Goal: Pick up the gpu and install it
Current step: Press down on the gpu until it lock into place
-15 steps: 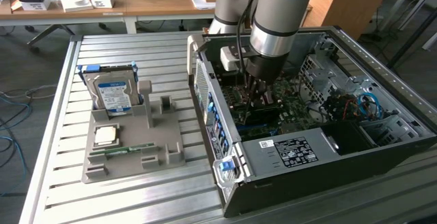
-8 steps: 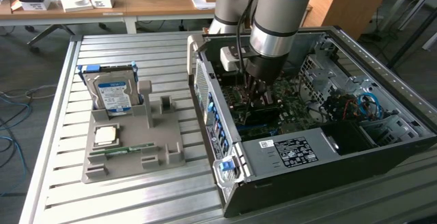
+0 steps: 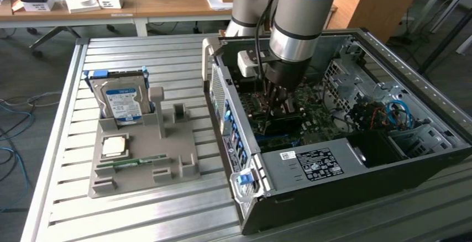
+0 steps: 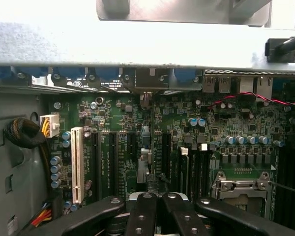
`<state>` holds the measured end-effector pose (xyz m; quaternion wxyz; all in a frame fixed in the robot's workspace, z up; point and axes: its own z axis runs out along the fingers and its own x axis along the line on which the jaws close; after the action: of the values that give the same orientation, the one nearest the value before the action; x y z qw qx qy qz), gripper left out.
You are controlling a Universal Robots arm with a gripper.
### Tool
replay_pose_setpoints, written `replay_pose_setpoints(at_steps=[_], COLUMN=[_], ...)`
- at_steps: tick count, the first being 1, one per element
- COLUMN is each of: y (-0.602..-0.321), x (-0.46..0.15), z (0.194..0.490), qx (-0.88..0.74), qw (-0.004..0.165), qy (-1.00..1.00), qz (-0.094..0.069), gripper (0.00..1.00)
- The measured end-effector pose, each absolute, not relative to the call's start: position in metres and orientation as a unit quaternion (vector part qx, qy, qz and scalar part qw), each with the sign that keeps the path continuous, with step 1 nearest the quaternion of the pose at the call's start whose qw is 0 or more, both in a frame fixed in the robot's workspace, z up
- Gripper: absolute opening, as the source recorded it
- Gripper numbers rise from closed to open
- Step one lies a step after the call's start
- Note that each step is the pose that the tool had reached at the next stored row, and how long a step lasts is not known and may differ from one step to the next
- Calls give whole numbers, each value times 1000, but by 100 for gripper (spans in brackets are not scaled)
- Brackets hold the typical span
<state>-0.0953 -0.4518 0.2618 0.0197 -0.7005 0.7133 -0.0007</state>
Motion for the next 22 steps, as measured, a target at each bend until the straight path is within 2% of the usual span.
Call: replay_pose_setpoints(at_steps=[22], y=[-452], x=[-95], z=[294], qx=[-701], qw=[19], qy=[713], qz=[-1], gripper=[11])
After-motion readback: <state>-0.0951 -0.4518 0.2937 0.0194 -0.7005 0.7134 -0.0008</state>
